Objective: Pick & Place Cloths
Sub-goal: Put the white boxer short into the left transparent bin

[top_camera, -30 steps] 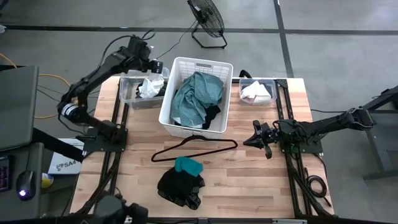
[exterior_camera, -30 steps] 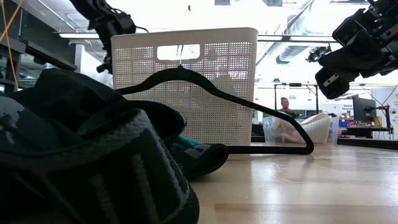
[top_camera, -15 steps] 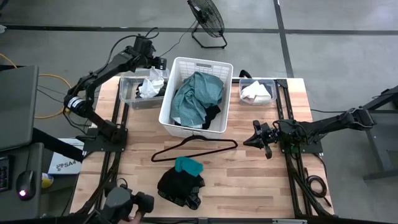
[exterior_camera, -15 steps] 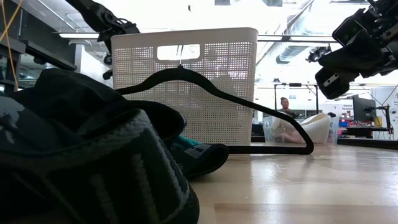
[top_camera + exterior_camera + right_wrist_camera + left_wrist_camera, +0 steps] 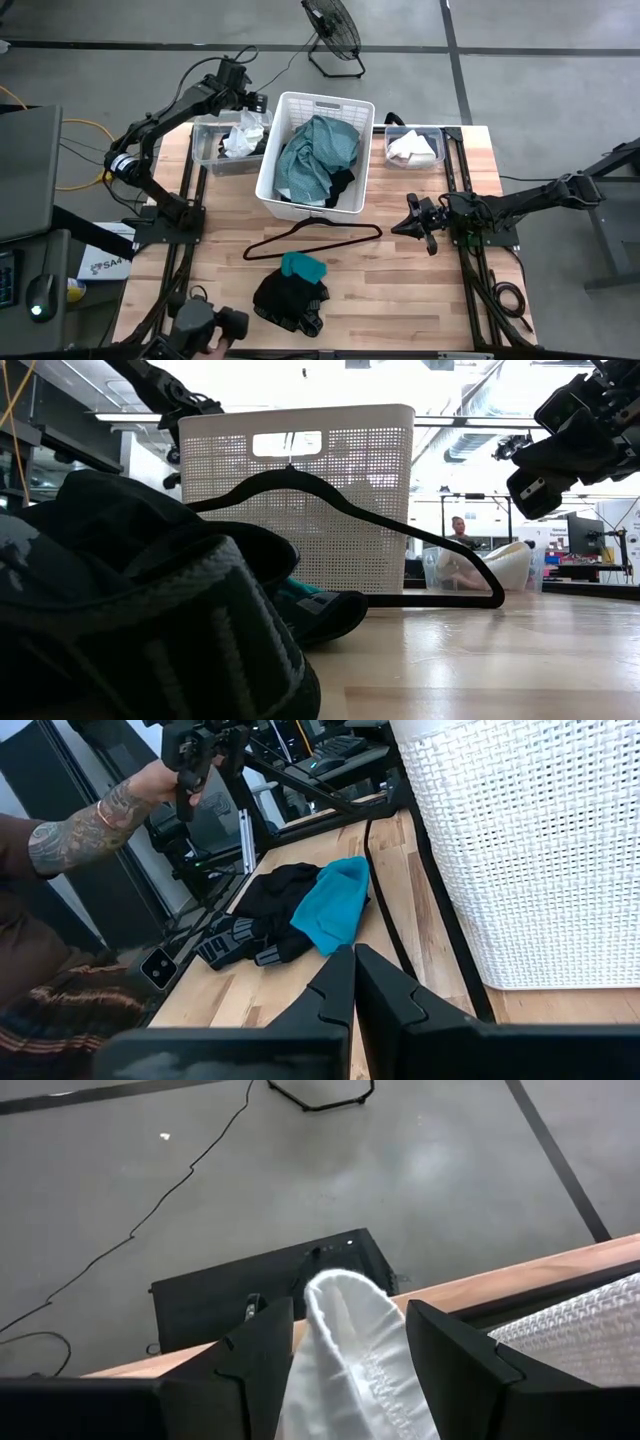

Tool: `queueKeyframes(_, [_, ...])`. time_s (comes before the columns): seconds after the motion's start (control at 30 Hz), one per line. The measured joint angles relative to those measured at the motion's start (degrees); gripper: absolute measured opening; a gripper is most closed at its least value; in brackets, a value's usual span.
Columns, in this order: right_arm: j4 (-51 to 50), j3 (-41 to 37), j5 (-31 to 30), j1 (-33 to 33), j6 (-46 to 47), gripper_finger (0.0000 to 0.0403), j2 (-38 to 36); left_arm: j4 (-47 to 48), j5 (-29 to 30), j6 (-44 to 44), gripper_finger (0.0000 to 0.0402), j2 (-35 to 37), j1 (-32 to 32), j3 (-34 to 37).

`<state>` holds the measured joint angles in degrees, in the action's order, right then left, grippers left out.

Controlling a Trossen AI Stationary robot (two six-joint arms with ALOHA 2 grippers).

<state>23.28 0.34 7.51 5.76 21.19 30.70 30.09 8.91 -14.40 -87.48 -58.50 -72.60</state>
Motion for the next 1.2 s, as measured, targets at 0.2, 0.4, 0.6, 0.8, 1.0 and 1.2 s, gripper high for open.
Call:
queueKeyframes(0.2, [-0.02,0.0,0.0,-0.01,-0.02,0.0003,-0.01,-0.6,0.0,-0.87,0.0191,0.0,0.0,0.0])
queueKeyframes(0.4, [0.0,-0.02,-0.02,0.0,-0.02,0.0003,-0.02,-0.21,-1.34,-0.92,0.0191,0.0,0.0,0.0])
queueKeyframes(0.6, [-0.01,0.0,-0.02,0.0,-0.02,0.0003,-0.01,-0.06,-1.95,-0.92,0.0191,0.0,0.0,0.0])
queueKeyframes(0.8, [-0.02,0.0,-0.02,-0.02,-0.02,0.0003,0.0,0.92,-1.42,-0.92,0.0191,-0.26,0.0,0.0])
queueKeyframes(1.0, [-0.02,-0.01,0.0,-0.02,-0.02,0.0003,-0.01,1.18,-1.25,-0.92,0.0191,-1.79,0.0,0.04])
queueKeyframes(1.2, [-0.02,-0.02,-0.02,-0.01,-0.02,0.0003,-0.01,1.02,-1.28,-0.9,0.0167,-2.13,0.0,0.04])
